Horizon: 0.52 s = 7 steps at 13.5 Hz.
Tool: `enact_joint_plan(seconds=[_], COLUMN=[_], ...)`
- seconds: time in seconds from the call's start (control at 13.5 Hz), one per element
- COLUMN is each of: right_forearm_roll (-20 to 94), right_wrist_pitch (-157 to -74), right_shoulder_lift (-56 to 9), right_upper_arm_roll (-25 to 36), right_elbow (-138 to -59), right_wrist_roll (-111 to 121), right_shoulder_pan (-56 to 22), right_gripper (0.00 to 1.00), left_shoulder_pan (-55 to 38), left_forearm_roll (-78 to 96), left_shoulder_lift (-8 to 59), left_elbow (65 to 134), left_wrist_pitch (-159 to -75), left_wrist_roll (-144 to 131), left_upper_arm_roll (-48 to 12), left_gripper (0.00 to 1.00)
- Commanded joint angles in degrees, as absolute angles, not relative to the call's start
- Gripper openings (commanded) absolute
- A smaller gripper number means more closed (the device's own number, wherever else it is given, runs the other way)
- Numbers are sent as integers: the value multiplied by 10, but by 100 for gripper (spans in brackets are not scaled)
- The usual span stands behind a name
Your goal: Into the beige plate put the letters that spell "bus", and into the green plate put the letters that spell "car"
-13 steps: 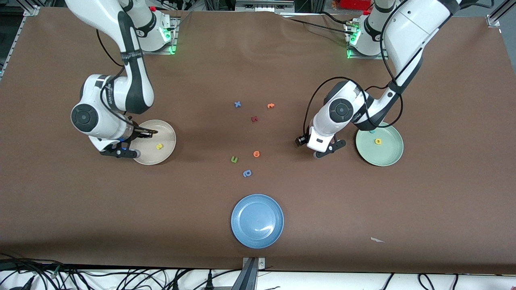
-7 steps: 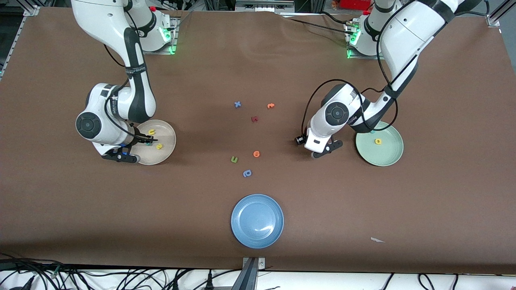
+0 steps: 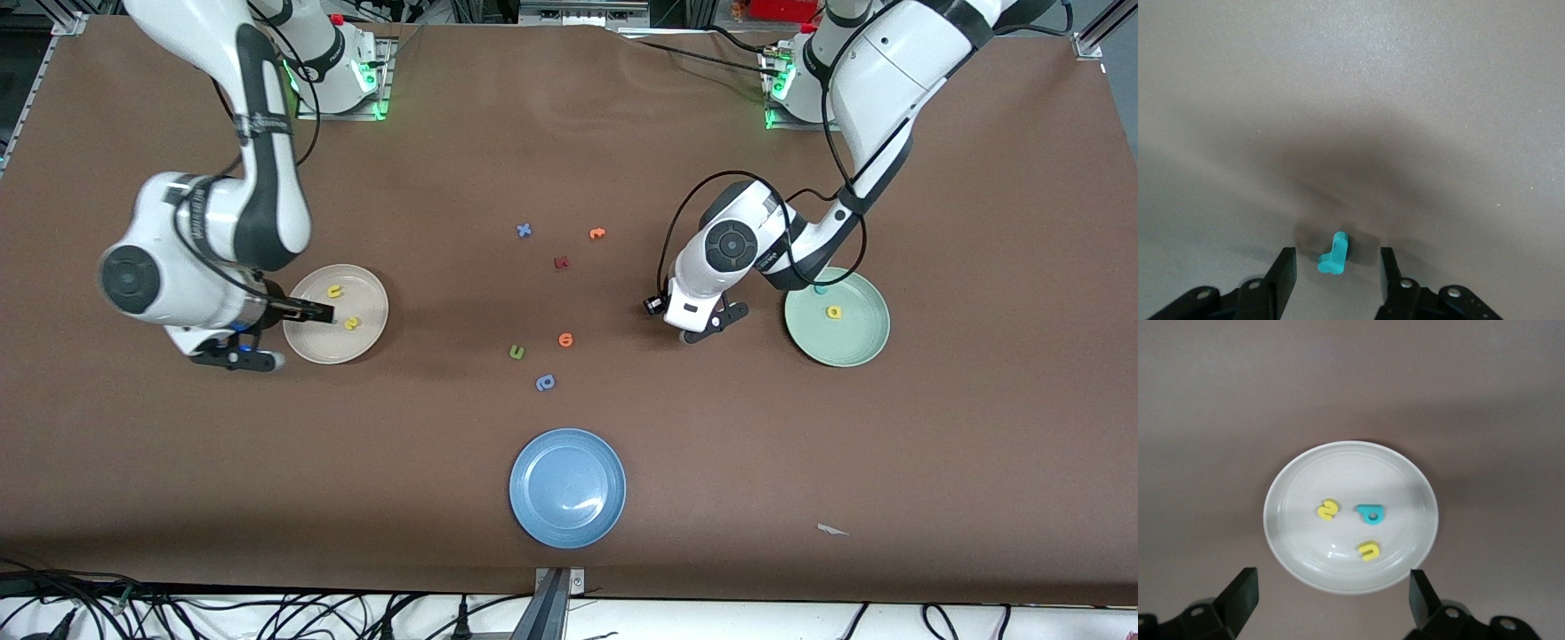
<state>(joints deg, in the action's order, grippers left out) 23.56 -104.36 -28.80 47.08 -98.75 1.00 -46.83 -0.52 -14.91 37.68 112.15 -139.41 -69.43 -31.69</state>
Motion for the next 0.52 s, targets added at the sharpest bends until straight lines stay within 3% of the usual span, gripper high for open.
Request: enact_joint_plan(seconds=[0.0,0.3,0.45], right_forearm_roll=[216,200,200], right_wrist_pitch=[-910,-749,-708], right_shoulder_lift=[-285,-259,-255], right_upper_arm_roll=[509,552,582], right_elbow=[-879,-760,-741], right_wrist_roll=[17,19,19], right_shoulder_pan=[-468,-468,-468], right_gripper=[100,100,100], left_shoulder_pan=[-6,-7,-7], left_forearm_roll=[-163,-163,-163], left_shoulder_lift=[378,381,382], left_elbow=[1113,1114,1116], left_wrist_pitch=[-1383,-1383,-1383], left_wrist_roll=[-711,-710,-711], left_upper_arm_roll=[-317,-316,-316], left_gripper=[51,47,45])
